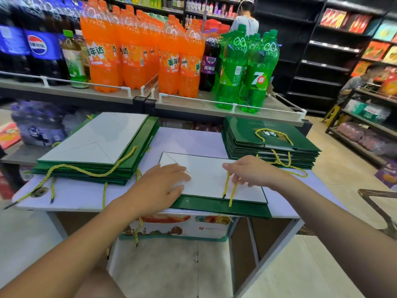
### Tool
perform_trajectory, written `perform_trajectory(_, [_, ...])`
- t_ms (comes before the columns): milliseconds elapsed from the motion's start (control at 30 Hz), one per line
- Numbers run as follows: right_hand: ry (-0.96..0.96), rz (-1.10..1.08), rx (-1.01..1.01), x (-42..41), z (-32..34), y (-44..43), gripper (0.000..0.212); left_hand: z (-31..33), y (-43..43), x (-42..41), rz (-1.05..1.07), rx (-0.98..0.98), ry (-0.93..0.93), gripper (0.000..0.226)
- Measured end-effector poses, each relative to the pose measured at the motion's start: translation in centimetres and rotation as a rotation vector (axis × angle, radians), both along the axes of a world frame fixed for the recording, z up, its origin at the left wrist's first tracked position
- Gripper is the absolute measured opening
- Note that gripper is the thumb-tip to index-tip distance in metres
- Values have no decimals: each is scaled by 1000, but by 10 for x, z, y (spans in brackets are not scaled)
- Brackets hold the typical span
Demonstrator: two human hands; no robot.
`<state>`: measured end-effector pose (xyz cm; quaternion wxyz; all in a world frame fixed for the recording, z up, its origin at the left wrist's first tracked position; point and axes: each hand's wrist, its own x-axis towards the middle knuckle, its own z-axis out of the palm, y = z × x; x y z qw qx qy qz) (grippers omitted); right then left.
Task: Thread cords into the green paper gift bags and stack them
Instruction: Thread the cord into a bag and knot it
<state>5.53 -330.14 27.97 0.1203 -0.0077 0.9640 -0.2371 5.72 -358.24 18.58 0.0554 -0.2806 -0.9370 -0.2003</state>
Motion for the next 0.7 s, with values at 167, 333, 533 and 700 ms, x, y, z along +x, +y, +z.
perform_trajectory(167, [329, 105, 406, -3, -6, 17, 23, 2, -15, 12, -54, 58, 25, 46])
perform_trajectory(333, [273, 649, 260, 4, -16, 20, 22, 0, -27, 20, -120, 51, -29, 60])
perform_trajectory(533, [430, 664, 178, 7, -15, 1, 10, -4, -29, 23, -102, 165, -71, 42])
perform_trajectory(700, [345, 698, 77, 22, -10, -38, 6, -5, -29, 23, -98, 192, -66, 38])
